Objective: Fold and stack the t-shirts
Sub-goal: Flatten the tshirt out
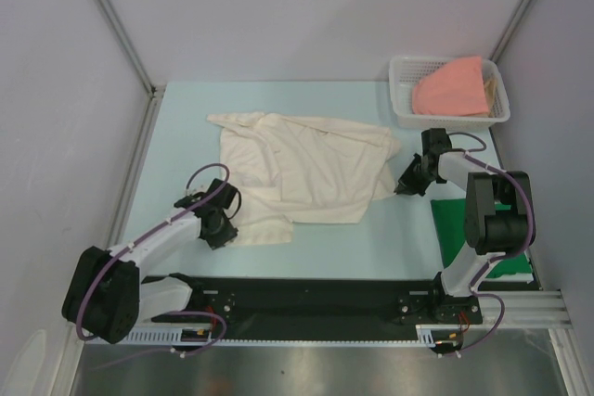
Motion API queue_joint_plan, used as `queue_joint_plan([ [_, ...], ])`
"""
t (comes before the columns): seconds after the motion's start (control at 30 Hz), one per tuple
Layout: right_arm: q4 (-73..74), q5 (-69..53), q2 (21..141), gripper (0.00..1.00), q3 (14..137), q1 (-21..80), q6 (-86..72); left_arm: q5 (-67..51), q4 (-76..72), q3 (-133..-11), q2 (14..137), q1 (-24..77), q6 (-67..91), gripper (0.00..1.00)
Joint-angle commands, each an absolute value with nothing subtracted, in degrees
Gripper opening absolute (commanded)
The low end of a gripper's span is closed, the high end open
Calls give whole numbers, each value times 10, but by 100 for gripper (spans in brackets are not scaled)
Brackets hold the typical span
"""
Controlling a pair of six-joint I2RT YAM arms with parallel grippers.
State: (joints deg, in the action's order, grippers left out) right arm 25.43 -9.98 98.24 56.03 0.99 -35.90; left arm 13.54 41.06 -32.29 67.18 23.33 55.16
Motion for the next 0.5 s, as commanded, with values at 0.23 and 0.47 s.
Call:
queue_joint_plan([
  [0.23, 259, -100, 969, 0, 553, 8, -351, 158, 397, -312, 701, 228, 554, 40],
  [0.47, 263, -98, 966, 0, 557, 8, -352, 172, 355, -297, 712, 224, 548, 9],
])
